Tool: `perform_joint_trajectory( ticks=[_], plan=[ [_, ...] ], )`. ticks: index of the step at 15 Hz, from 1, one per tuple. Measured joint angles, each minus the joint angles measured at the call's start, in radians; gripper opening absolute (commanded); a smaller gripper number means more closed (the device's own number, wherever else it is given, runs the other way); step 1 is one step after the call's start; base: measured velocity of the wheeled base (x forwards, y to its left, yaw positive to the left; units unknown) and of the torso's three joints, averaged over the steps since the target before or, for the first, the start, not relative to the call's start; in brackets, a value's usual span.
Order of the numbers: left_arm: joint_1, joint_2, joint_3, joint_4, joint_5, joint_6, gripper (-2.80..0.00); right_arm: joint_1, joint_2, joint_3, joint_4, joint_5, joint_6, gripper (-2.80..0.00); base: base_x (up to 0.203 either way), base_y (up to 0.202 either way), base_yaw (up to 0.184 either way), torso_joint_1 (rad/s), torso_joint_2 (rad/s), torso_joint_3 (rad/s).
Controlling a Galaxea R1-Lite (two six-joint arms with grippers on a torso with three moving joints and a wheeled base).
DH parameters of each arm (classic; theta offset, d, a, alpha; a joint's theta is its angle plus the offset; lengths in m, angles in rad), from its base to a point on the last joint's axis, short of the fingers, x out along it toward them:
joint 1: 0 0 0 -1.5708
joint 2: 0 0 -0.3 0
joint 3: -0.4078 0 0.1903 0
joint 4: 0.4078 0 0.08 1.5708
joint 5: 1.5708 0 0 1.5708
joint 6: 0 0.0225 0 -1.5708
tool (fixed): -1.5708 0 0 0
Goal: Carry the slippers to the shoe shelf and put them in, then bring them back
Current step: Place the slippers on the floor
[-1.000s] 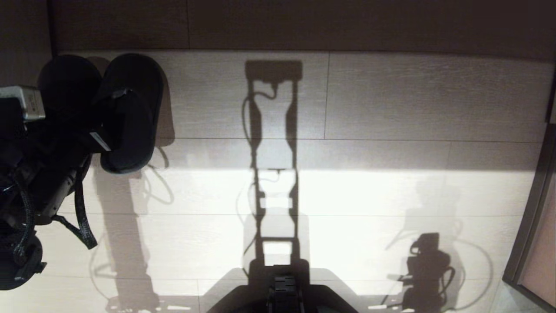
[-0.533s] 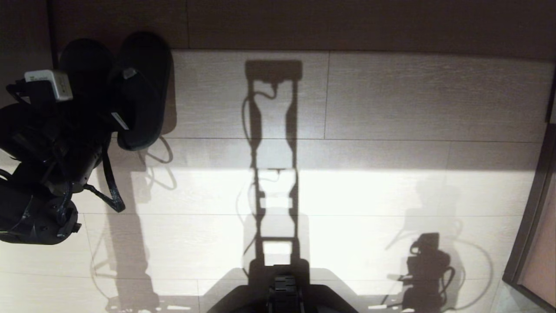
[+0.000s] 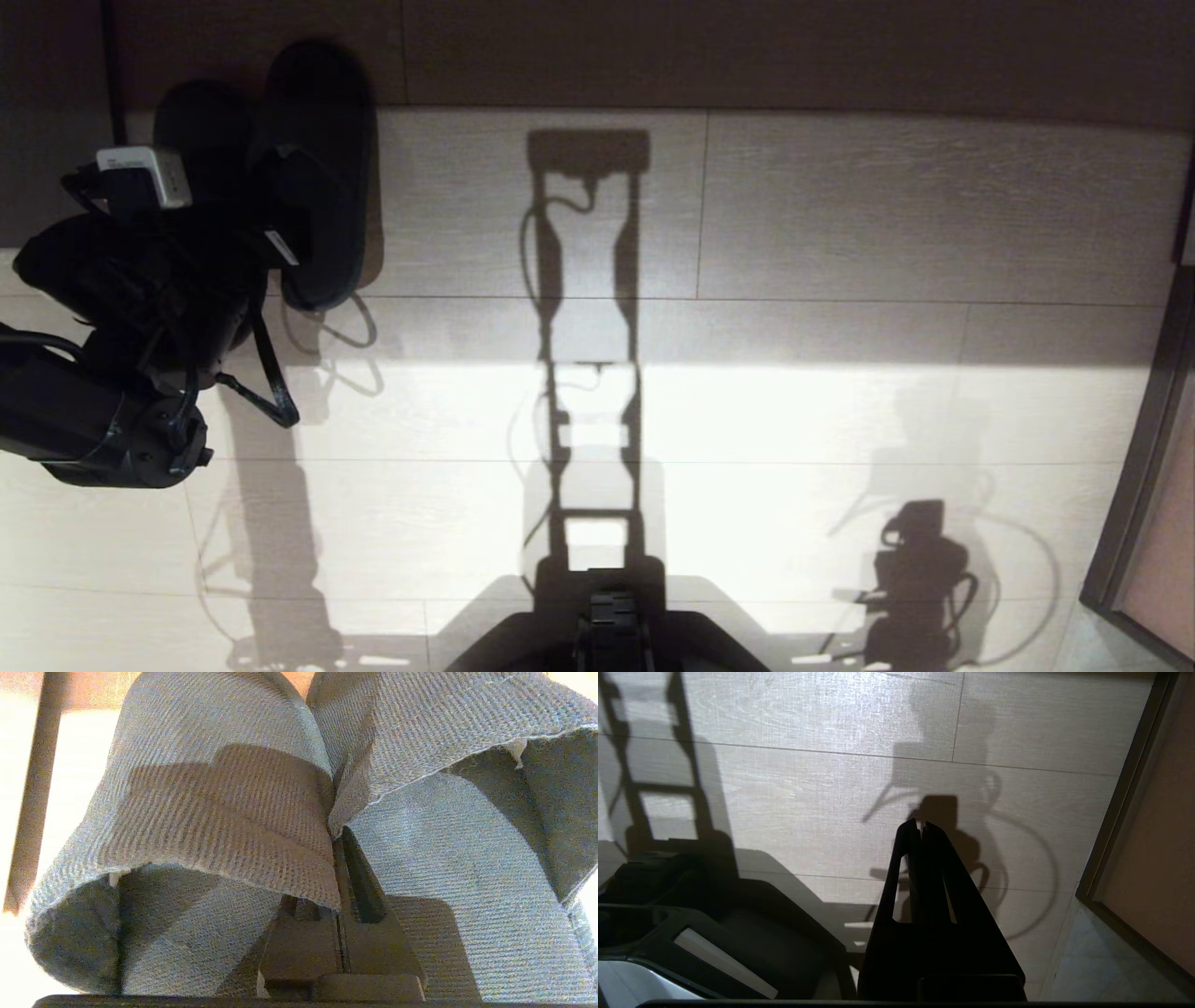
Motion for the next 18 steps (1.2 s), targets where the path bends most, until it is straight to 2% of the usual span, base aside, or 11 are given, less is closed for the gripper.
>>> perform_joint_trajectory(
  ticks=[4,9,11,18],
  plan=[
    [0.001,0.031,-0.019,0.001,-0.003,-0.001,-2.8,0.0,0.0,0.0,0.0,0.0,0.0,-2.8,0.0,0.0,0.0,0.0,0.0,0.0],
    [-0.005,0.096,-0.108,0.004,-0.01,-0.004,-2.8,0.0,0.0,0.0,0.0,0.0,0.0,-2.8,0.0,0.0,0.0,0.0,0.0,0.0],
    [-0.005,0.118,-0.149,0.005,-0.025,0.0,-2.8,0.0,0.0,0.0,0.0,-0.001,0.0,-2.8,0.0,0.0,0.0,0.0,0.0,0.0],
    [-0.001,0.142,-0.181,0.008,-0.066,0.006,-2.8,0.0,0.0,0.0,0.0,0.0,0.0,-2.8,0.0,0.0,0.0,0.0,0.0,0.0]
  ],
)
